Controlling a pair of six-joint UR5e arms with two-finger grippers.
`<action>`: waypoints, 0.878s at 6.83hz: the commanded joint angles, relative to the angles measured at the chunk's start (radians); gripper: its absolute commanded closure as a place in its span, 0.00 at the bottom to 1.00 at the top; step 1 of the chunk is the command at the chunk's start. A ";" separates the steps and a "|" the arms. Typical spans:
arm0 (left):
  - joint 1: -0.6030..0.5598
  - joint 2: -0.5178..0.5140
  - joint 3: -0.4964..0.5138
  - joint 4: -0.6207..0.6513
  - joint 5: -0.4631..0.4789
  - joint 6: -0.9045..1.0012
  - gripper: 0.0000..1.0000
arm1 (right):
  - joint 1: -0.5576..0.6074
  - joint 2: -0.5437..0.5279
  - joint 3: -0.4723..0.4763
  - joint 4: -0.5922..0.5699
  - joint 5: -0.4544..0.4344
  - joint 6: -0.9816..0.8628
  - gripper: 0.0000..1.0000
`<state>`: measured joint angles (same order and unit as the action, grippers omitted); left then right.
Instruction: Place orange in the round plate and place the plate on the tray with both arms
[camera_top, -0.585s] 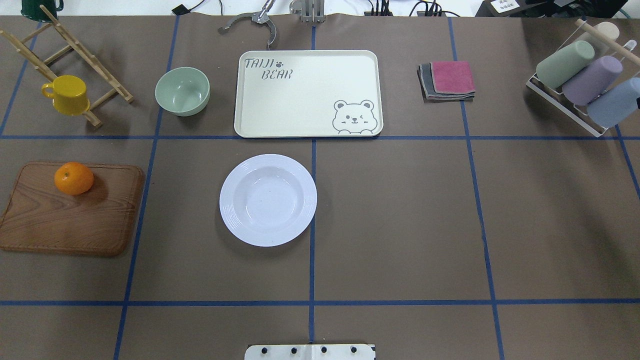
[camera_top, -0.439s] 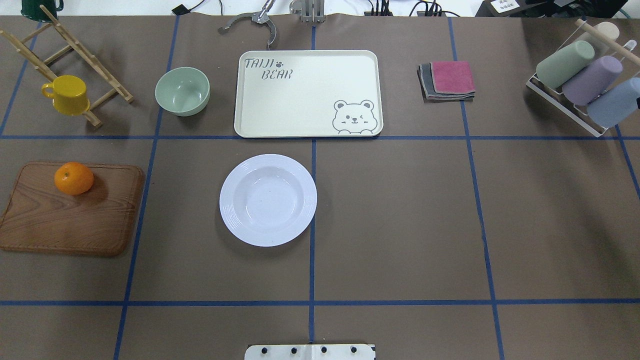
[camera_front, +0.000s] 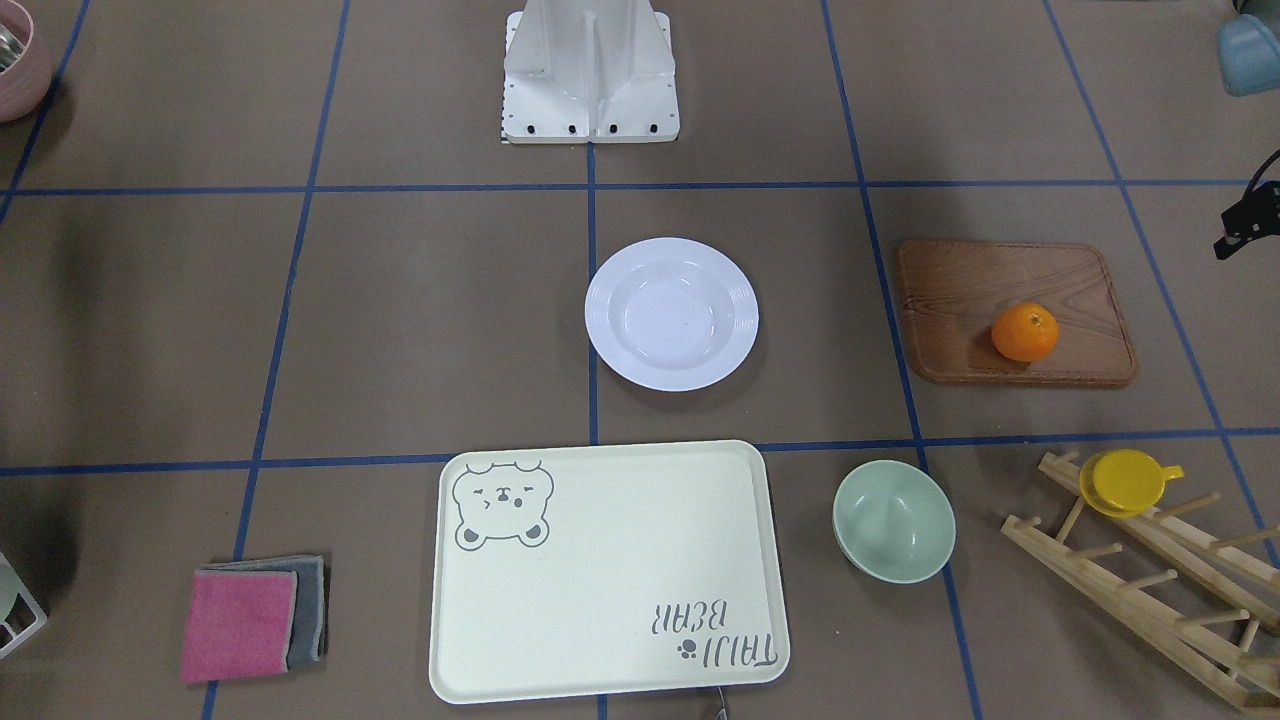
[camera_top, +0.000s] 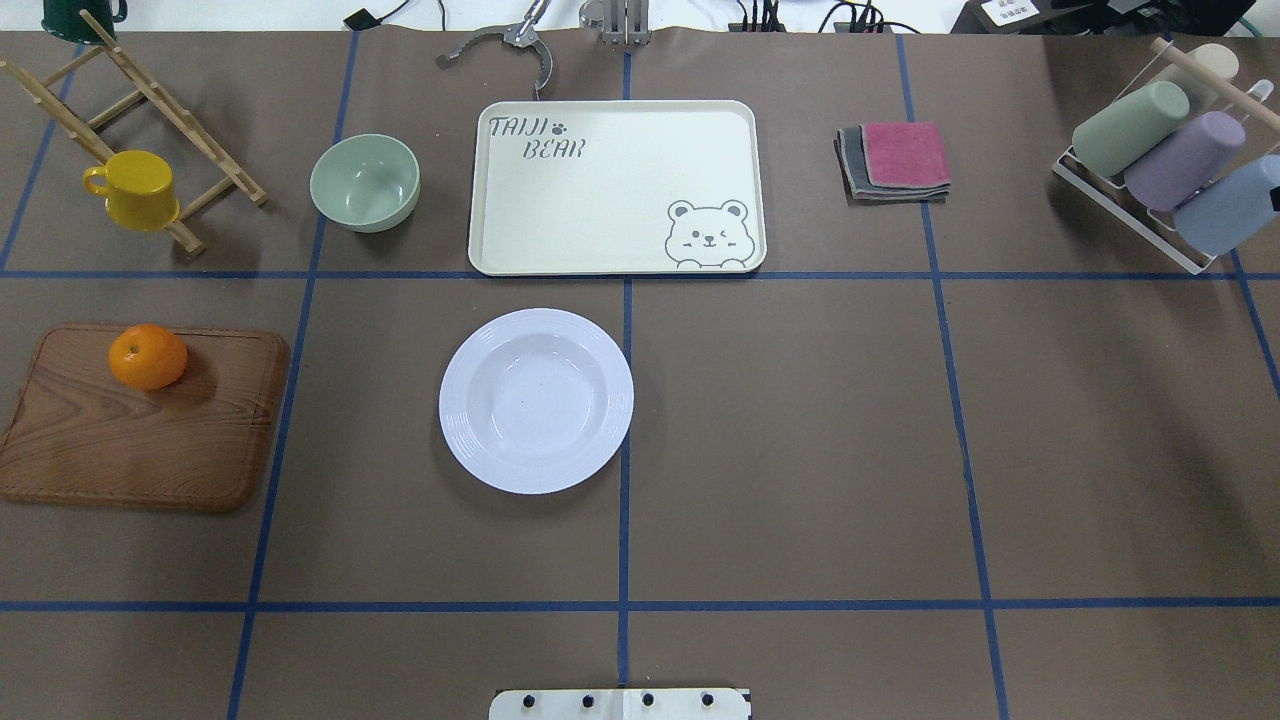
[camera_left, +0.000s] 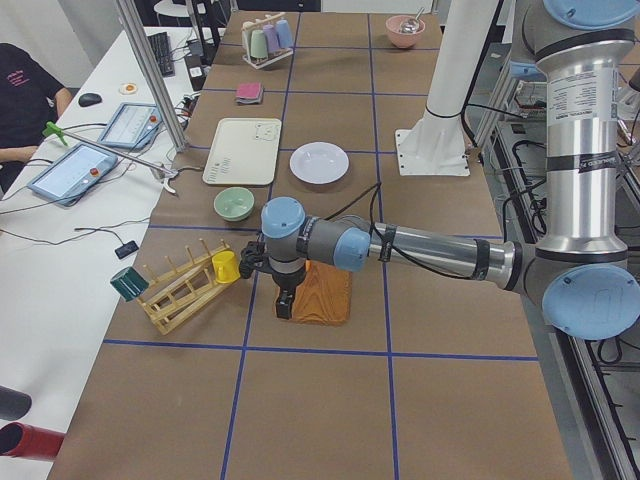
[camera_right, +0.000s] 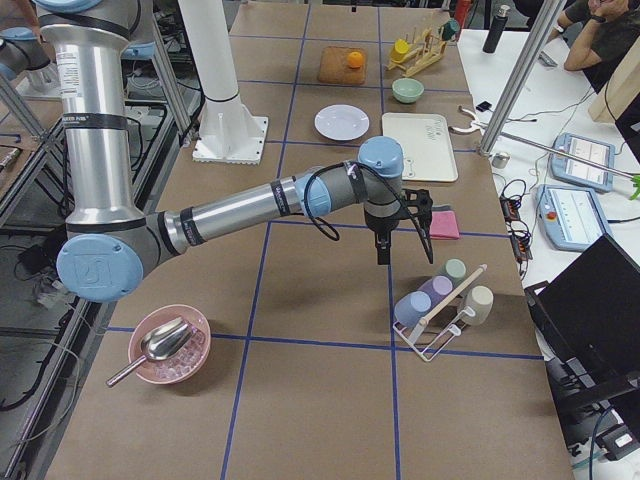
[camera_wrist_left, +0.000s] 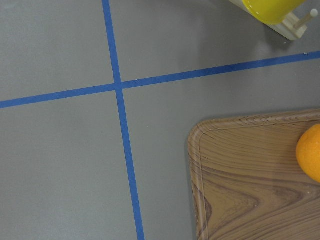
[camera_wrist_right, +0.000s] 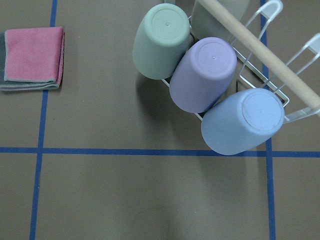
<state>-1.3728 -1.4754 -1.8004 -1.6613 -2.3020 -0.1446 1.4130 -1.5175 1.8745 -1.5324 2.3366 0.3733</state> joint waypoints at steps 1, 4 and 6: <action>0.006 -0.019 -0.005 0.000 -0.001 -0.059 0.01 | -0.009 0.049 0.014 0.000 0.068 0.057 0.00; 0.029 -0.045 0.001 -0.070 -0.017 -0.212 0.01 | -0.155 0.134 0.023 0.103 0.188 0.260 0.00; 0.098 -0.045 0.021 -0.141 -0.004 -0.301 0.02 | -0.357 0.199 -0.027 0.499 0.094 0.733 0.00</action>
<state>-1.3113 -1.5186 -1.7935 -1.7607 -2.3130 -0.3838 1.1802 -1.3707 1.8802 -1.2724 2.4970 0.8222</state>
